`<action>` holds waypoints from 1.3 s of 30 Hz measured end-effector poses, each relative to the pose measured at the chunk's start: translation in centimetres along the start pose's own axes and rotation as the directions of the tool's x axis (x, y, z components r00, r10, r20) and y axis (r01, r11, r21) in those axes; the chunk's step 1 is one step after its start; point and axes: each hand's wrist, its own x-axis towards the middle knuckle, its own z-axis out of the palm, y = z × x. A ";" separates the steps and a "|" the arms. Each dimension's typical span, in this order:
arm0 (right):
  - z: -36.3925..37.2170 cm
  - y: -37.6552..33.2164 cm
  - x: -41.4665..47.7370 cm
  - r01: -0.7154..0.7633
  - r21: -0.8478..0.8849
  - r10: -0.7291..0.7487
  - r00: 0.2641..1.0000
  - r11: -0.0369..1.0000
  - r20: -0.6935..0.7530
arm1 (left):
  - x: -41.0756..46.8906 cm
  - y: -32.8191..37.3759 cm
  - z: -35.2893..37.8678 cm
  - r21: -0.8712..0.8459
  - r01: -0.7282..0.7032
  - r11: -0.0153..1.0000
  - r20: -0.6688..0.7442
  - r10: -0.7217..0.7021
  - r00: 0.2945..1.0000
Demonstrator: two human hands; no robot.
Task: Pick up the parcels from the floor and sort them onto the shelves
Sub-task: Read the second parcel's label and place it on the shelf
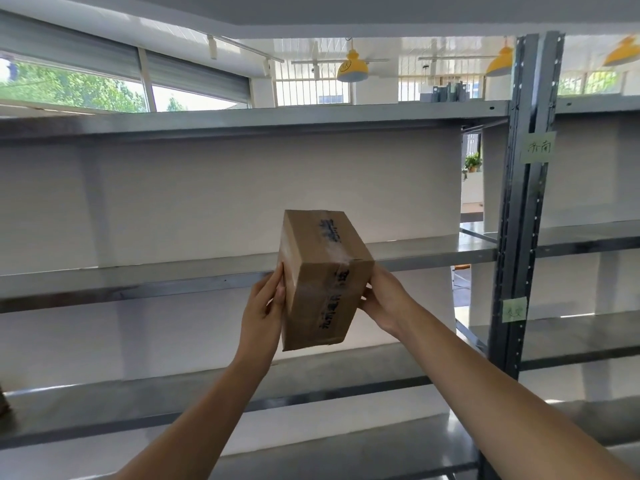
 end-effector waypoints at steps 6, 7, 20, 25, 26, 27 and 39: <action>-0.9 0.4 -0.4 -0.076 -0.077 0.087 0.986 0.994 0.144 | -0.1 -0.7 -0.6 -0.114 0.105 0.988 -0.045 -0.111 0.993; -1.0 0.6 -0.5 -0.078 -0.085 0.090 0.984 0.993 0.156 | -0.1 -0.8 -0.6 -0.129 0.129 0.983 -0.045 -0.136 0.990; -1.7 1.2 0.2 0.058 -0.097 -0.054 0.997 0.994 0.046 | -0.6 0.2 2.2 -0.465 0.248 0.850 0.035 -0.262 0.964; -2.0 1.7 0.6 0.076 -0.157 -0.072 0.997 0.985 0.031 | -0.7 -0.3 2.5 -0.453 0.233 0.860 0.064 -0.230 0.971; -2.0 1.8 0.6 0.070 -0.181 -0.065 0.997 0.981 0.033 | -0.8 -0.5 2.6 -0.451 0.232 0.862 0.066 -0.228 0.972; -2.1 2.1 0.6 0.056 -0.207 -0.048 0.998 0.977 0.042 | -0.9 -0.7 2.7 -0.449 0.229 0.864 0.065 -0.224 0.973; -3.2 3.2 0.5 -0.023 0.023 0.020 0.994 0.999 0.103 | -0.2 -1.5 0.8 -0.225 0.089 0.970 0.096 -0.069 0.993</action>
